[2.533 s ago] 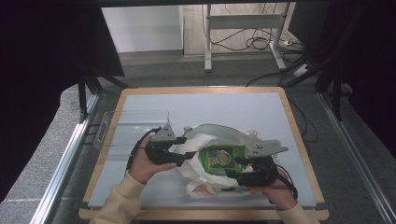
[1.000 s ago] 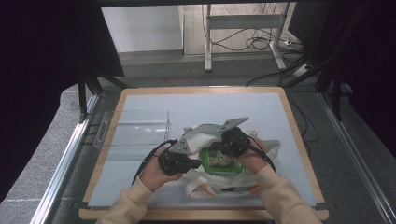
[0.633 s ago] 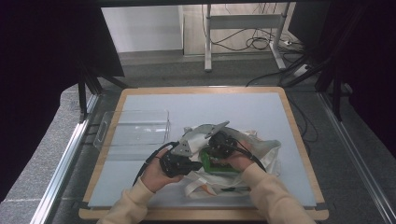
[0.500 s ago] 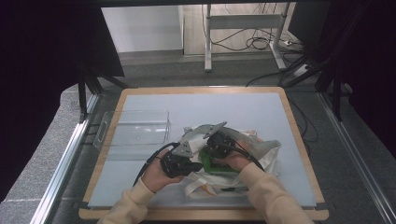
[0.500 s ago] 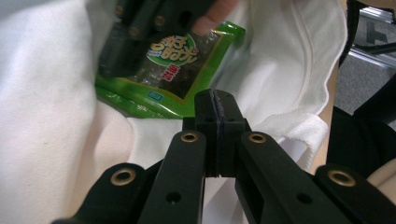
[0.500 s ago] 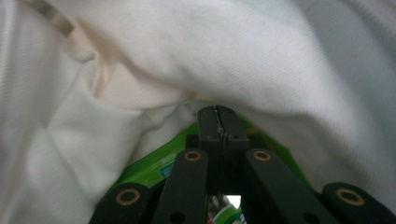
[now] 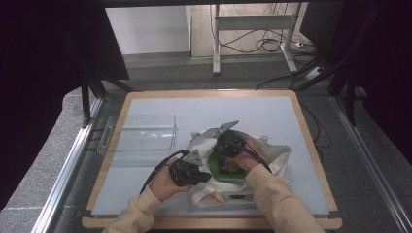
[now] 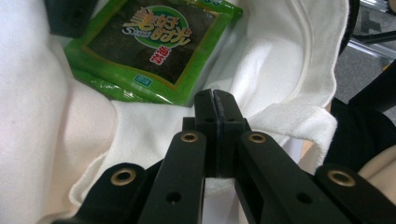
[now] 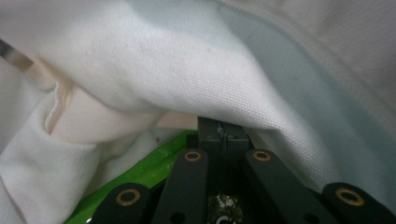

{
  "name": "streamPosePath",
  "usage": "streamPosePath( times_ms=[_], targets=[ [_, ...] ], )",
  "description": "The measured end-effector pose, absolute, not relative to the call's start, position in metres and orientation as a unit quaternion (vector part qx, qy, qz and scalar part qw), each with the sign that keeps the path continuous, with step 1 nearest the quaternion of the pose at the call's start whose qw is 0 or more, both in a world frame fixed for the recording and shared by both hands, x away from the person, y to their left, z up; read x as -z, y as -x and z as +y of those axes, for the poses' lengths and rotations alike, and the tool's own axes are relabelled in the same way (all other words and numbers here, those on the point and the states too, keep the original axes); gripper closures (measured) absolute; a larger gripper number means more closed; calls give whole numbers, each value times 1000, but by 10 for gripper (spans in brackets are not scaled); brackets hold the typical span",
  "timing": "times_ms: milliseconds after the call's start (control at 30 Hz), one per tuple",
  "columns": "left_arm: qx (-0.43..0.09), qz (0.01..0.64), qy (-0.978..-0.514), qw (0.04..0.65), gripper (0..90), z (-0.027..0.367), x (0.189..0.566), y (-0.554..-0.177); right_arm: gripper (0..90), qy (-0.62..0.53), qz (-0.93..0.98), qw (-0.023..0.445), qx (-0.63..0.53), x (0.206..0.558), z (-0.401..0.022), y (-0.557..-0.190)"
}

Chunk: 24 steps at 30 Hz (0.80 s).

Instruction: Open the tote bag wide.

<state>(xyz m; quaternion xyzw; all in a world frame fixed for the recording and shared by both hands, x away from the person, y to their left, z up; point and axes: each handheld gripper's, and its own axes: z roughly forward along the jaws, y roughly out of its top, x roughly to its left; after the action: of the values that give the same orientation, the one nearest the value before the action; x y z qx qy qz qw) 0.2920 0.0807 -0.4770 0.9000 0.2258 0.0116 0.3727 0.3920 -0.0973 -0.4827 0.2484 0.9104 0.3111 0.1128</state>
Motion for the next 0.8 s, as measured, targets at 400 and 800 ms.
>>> streamPosePath(
  times_ms=[400, 800],
  targets=[
    [5, 224, -906, 360, 900, 78, 484, -292, 889, -271, 904, 81, -321, 481, -100, -410],
    [9, 227, -903, 364, 900, 80, 485, -294, 889, -283, 903, 59, -319, 487, -101, -421]
  ],
)
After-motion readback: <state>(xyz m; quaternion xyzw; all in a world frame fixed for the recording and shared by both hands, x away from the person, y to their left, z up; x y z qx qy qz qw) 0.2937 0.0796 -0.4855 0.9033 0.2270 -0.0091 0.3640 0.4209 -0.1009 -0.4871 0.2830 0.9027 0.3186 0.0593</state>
